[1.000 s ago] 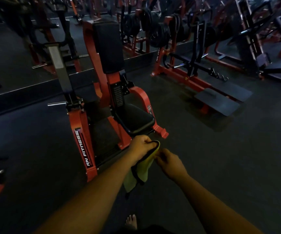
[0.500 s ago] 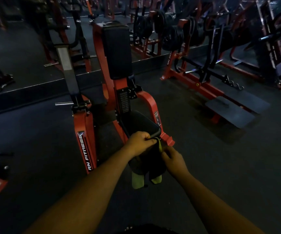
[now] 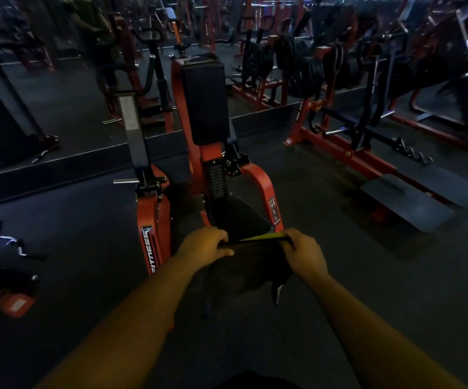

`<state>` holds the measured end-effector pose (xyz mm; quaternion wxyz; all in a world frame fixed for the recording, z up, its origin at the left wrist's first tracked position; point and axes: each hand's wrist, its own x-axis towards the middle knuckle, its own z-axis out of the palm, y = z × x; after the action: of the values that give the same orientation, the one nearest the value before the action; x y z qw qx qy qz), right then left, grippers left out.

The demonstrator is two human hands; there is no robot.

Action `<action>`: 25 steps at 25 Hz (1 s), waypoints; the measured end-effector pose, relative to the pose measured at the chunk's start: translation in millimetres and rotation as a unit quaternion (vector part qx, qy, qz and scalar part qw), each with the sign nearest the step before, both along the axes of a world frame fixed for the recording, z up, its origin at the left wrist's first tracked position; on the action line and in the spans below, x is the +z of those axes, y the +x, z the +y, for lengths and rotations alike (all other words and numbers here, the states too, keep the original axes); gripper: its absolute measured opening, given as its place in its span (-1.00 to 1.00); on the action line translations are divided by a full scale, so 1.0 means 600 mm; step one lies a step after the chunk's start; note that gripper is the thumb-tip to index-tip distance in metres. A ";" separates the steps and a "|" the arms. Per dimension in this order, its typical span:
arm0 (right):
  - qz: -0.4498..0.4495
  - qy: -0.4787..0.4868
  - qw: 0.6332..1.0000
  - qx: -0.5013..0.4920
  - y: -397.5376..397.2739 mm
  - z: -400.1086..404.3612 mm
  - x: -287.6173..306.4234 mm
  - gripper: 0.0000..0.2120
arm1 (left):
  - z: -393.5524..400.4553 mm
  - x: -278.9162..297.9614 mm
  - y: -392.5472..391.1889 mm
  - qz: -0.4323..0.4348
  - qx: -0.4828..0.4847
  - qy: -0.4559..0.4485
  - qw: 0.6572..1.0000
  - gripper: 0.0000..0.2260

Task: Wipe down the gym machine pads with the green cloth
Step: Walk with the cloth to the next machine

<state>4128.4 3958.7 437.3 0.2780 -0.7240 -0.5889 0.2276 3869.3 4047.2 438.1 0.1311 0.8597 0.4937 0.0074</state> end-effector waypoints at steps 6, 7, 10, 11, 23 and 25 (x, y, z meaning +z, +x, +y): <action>0.076 -0.037 0.995 -0.058 0.045 0.023 0.035 -0.92 | -0.014 -0.074 -0.080 -0.144 0.180 -0.104 0.968 -0.91; 0.095 -0.054 0.991 -0.073 0.053 0.027 0.036 -0.94 | -0.019 -0.073 -0.068 -0.228 0.205 -0.135 0.942 -0.91; 0.156 -0.090 0.979 -0.099 0.069 0.034 0.036 -0.89 | -0.033 -0.057 -0.010 -0.395 0.267 -0.135 0.869 -0.88; 0.179 -0.098 0.975 -0.092 0.070 0.036 0.037 -0.84 | -0.037 -0.049 0.009 -0.441 0.288 -0.138 0.839 -0.90; 0.372 -0.136 0.912 0.111 -0.015 0.005 0.042 -0.66 | -0.073 -0.021 0.104 -0.596 0.201 -0.281 0.725 -0.71; 0.262 -0.091 0.952 0.126 -0.019 0.009 0.041 -0.76 | -0.075 -0.021 0.105 -0.595 0.206 -0.250 0.736 -0.66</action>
<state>4117.1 3963.9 461.9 0.3244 -0.5807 -0.5585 0.4957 3932.4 4002.4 425.5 0.6036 0.4938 0.4638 0.4203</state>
